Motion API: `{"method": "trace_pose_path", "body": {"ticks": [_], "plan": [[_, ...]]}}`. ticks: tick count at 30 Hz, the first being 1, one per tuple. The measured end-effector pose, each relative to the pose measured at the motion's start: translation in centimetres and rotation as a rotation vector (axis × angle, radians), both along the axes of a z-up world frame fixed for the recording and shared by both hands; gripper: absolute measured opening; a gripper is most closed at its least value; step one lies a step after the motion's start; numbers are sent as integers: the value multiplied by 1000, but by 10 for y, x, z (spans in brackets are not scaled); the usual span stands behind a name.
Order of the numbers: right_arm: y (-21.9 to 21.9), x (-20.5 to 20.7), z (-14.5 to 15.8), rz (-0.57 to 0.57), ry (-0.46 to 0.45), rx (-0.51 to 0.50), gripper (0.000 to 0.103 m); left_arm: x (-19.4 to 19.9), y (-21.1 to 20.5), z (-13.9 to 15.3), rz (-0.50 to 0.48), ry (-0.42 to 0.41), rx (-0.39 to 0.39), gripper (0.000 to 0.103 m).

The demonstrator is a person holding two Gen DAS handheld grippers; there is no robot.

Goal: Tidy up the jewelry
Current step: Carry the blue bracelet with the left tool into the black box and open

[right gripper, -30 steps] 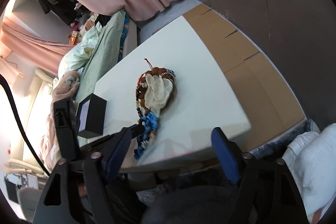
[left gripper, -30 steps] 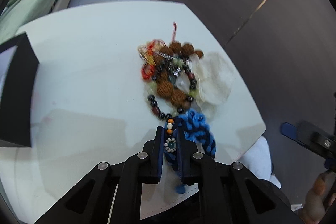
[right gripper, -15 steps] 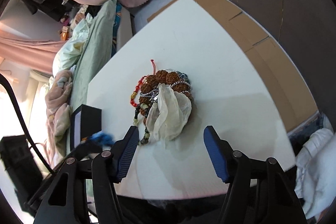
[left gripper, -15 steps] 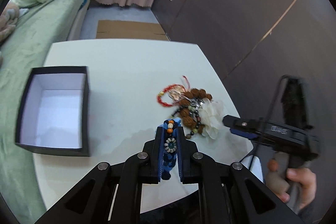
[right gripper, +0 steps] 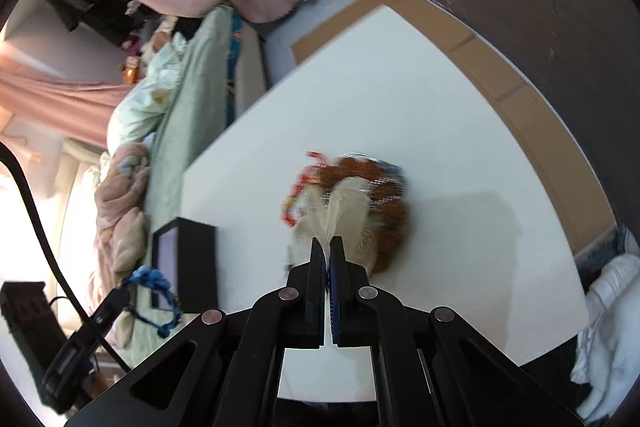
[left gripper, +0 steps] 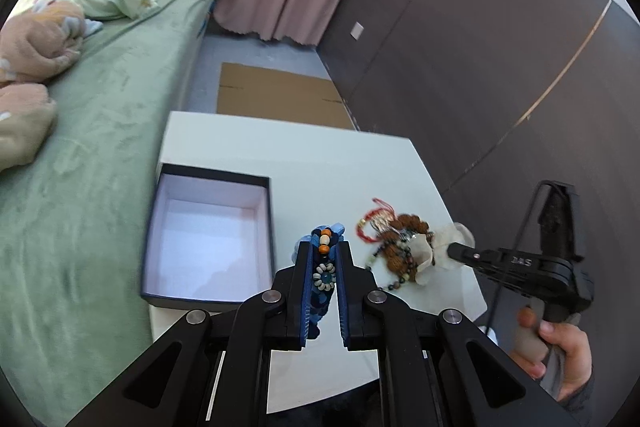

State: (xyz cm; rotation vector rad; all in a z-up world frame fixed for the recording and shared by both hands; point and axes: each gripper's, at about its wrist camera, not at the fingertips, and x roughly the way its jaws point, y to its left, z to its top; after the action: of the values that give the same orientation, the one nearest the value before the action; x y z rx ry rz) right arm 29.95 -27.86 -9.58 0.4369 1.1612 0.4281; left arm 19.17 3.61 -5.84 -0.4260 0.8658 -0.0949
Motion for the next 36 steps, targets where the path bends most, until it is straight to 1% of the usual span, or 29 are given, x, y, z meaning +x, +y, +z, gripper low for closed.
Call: {"method": "trace_pose_path", "body": {"ticks": [7, 13, 18, 21, 23, 24, 25, 26, 27, 29, 32, 36], "plan": [[36, -6, 35, 92, -61, 41, 3, -13, 34, 19, 68, -35, -3, 11], [89, -11, 62, 216, -95, 99, 3, -24, 61, 29, 125, -47, -2, 11], [135, -13, 67, 292, -89, 119, 3, -32, 78, 34, 159, -55, 1, 11], [164, -15, 61, 344, -67, 122, 3, -33, 85, 36, 172, -56, 1, 11], [178, -15, 55, 361, -40, 102, 5, -34, 87, 36, 175, -54, -3, 11], [185, -14, 49, 373, -16, 98, 15, -34, 87, 35, 174, -54, -4, 11], [190, -12, 43, 384, 15, 97, 39, -33, 87, 35, 172, -53, -4, 11], [191, -12, 39, 382, 32, 97, 50, -32, 87, 36, 170, -52, -4, 11], [188, -12, 37, 368, 27, 98, 59, -32, 87, 36, 166, -51, -4, 11], [180, -14, 38, 350, 11, 85, 59, -29, 85, 35, 158, -49, -6, 11], [161, -11, 32, 314, 36, 84, 59, -23, 82, 32, 145, -41, -14, 11], [133, -11, 31, 254, 37, 70, 59, -15, 73, 29, 125, -40, -25, 11]]}}
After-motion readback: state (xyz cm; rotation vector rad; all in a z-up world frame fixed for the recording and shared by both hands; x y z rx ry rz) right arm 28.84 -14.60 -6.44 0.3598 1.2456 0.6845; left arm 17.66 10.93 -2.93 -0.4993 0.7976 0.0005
